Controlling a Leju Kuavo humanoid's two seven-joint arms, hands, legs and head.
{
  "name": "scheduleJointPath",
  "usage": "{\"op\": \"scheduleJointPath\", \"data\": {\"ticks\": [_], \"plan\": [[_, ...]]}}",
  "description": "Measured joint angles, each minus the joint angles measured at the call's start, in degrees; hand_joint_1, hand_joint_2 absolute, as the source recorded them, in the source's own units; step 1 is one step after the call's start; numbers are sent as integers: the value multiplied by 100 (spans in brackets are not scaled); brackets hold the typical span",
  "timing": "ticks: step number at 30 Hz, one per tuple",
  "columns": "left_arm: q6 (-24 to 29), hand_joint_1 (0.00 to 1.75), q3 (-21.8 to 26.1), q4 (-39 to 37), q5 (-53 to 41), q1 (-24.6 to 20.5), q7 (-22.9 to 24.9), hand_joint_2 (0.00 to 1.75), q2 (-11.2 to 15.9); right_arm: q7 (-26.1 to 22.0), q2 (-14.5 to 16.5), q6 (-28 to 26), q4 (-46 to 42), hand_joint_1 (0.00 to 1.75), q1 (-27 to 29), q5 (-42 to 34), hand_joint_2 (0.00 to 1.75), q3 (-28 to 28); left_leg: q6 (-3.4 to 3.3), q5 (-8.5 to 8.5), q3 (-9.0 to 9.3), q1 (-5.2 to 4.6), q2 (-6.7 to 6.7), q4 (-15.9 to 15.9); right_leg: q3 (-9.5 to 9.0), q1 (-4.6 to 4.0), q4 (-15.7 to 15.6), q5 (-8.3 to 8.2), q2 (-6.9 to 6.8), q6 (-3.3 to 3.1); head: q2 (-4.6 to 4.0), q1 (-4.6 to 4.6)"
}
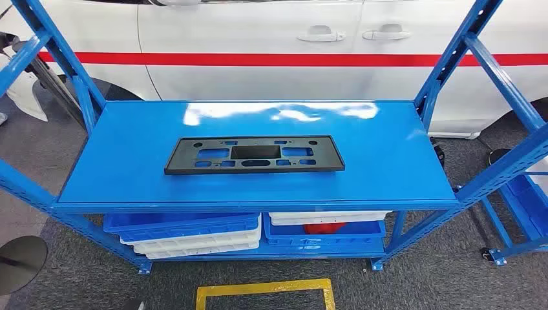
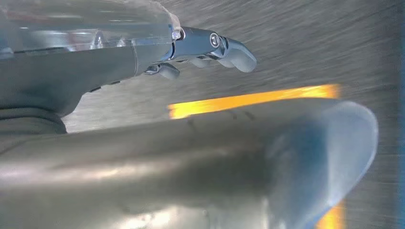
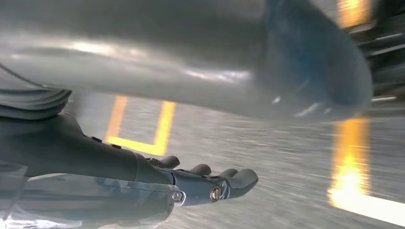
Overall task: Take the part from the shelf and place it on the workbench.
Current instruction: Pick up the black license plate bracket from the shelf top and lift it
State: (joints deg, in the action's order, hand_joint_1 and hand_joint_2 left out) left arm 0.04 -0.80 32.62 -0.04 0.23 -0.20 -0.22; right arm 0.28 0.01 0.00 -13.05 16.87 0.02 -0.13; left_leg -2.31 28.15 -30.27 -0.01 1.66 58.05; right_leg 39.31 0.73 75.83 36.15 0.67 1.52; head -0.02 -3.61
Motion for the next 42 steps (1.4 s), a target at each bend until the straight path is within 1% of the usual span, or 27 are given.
{"op": "scheduleJointPath", "data": {"ticks": [1,2,3,4,5,6,7,8,10,11,12,13,14,15,16,17,18,19,20,21,22,24,26,29,33,39,42], "plan": [[0,0,0,14,0,-8,-1,0,0,0,-1,0,23,0,22,0,0,0,2,22,33,-3,15,0,2,-2,-85,-113,0,-7,0,0],[0,0,0,21,1,-1,-1,0,0,0,-2,0,33,0,28,0,0,0,7,47,71,-7,24,-1,-34,-5,-240,-258,0,-17,0,0],[0,0,0,29,1,22,0,0,0,-1,-4,0,49,0,29,0,0,0,16,96,145,-14,39,-2,-105,-12,-548,-533,-2,-41,0,0],[0,0,1,1,2,85,2,0,-1,-4,-8,-1,12,0,-13,0,0,0,28,149,210,-17,34,-8,-238,-29,-927,-779,-7,-76,0,0],[0,0,1,-57,2,177,5,0,-3,-8,-13,-1,-52,0,-103,0,0,0,46,204,260,-24,14,-9,-370,-43,-1271,-948,-17,-110,0,0],[0,0,1,-151,2,289,9,0,-5,-14,-18,-1,-155,0,-225,0,0,0,66,245,291,-24,-8,-19,-467,-58,-1495,-1025,-29,-139,0,0],[0,0,1,-267,2,409,12,0,-9,-21,-21,0,-280,0,-362,0,0,0,87,276,305,-21,-30,-32,-518,-76,-1596,-1017,-35,-162,0,0],[-1,0,0,-421,2,546,15,0,-15,-26,-23,1,-442,0,-518,0,0,0,110,294,321,-20,-43,-52,-528,-85,-1630,-994,-36,-178,0,0],[-3,0,-2,-743,2,848,19,0,-25,-31,-10,2,-801,0,-831,0,0,0,161,336,371,-34,-64,-66,-589,-72,-1710,-980,-15,-214,0,0],[-4,0,-3,-940,2,1016,20,0,-30,-31,-2,2,-1014,0,-993,0,0,0,188,405,348,-37,-75,37,-641,-51,-1764,-974,-3,-235,0,-1],[-3,0,-3,-1121,2,1164,22,0,-31,-31,7,1,-1202,0,-1141,0,0,0,218,518,254,-34,-86,259,-697,-26,-1812,-967,12,-249,0,-1],[-2,0,-3,-1319,2,1320,22,0,-27,-32,11,1,-1399,0,-1289,0,0,-1,246,670,68,-12,-92,615,-741,-15,-1839,-953,31,-263,0,-2],[-1,0,-2,-1514,2,1446,22,44,-19,-32,10,0,-1584,0,-1421,0,44,-1,276,823,-189,12,-97,1034,-766,-8,-1844,-932,56,-271,0,-2],[1,0,-2,-1665,2,1554,23,87,-9,-32,9,0,-1728,0,-1531,0,87,-2,304,911,-431,34,-101,1385,-790,-5,-1843,-910,86,-271,0,-2],[1,0,-1,-1784,2,1647,23,131,0,-32,8,0,-1841,0,-1612,0,131,-2,329,896,-608,55,-103,1584,-822,-1,-1842,-883,116,-267,0,-2],[2,0,-1,-1854,2,1701,24,175,7,-31,8,0,-1909,0,-1649,0,175,-3,348,742,-668,73,-107,1536,-866,6,-1841,-851,140,-254,0,-2],[2,0,-1,-1882,2,1706,22,175,12,-30,8,0,-1934,0,-1642,0,175,-3,361,483,-612,86,-114,1260,-921,16,-1841,-813,151,-234,0,-2],[2,0,-1,-1875,2,1666,20,175,16,-28,8,0,-1923,0,-1600,0,175,-4,367,187,-481,98,-124,838,-981,27,-1841,-770,146,-209,0,-2],[2,0,-1,-1839,2,1584,16,175,20,-25,8,0,-1871,0,-1527,0,175,-4,363,-28,-331,95,-130,461,-1026,31,-1843,-728,130,-177,0,-2],[2,0,-2,-1773,2,1472,11,175,22,-20,8,0,-1792,0,-1431,0,175,-4,338,-156,-220,88,-135,187,-1052,33,-1842,-693,111,-145,0,-2],[1,0,-2,-1670,2,1347,9,175,19,-16,8,0,-1681,0,-1321,0,175,-3,311,-201,-171,81,-131,35,-1070,26,-1833,-668,91,-121,0,-1],[-2,0,-3,-1428,2,1115,2,175,2,-8,9,1,-1427,0,-1098,0,175,-2,262,-188,-178,65,-110,-9,-1086,10,-1828,-647,58,-138,0,-1],[-2,0,-3,-1278,2,947,-2,175,-11,-3,11,2,-1266,0,-916,0,175,-1,235,-170,-179,48,-104,-17,-1108,8,-1849,-640,35,-168,0,1],[-2,0,-2,-1212,2,852,5,175,-8,-6,9,1,-1194,0,-820,1,175,-1,193,-147,-151,34,-141,-15,-1122,17,-1897,-644,61,-141,0,0],[-2,0,-1,-1147,2,839,7,175,-7,-9,5,0,-1126,0,-820,0,175,-1,160,-142,-141,31,-120,-10,-1146,18,-1938,-648,33,-108,0,0],[-2,0,-18,-1116,2,823,7,175,-12,-11,6,-2,-1083,0,-829,3,175,-14,150,-137,-139,23,-117,-5,-1147,27,-1944,-648,25,-52,0,0],[43,0,-193,-1116,-22,717,19,175,-58,5,36,-70,-1003,0,-906,107,175,-151,151,-139,-138,23,-117,-5,-1144,26,-1943,-650,23,-33,0,0]]}}
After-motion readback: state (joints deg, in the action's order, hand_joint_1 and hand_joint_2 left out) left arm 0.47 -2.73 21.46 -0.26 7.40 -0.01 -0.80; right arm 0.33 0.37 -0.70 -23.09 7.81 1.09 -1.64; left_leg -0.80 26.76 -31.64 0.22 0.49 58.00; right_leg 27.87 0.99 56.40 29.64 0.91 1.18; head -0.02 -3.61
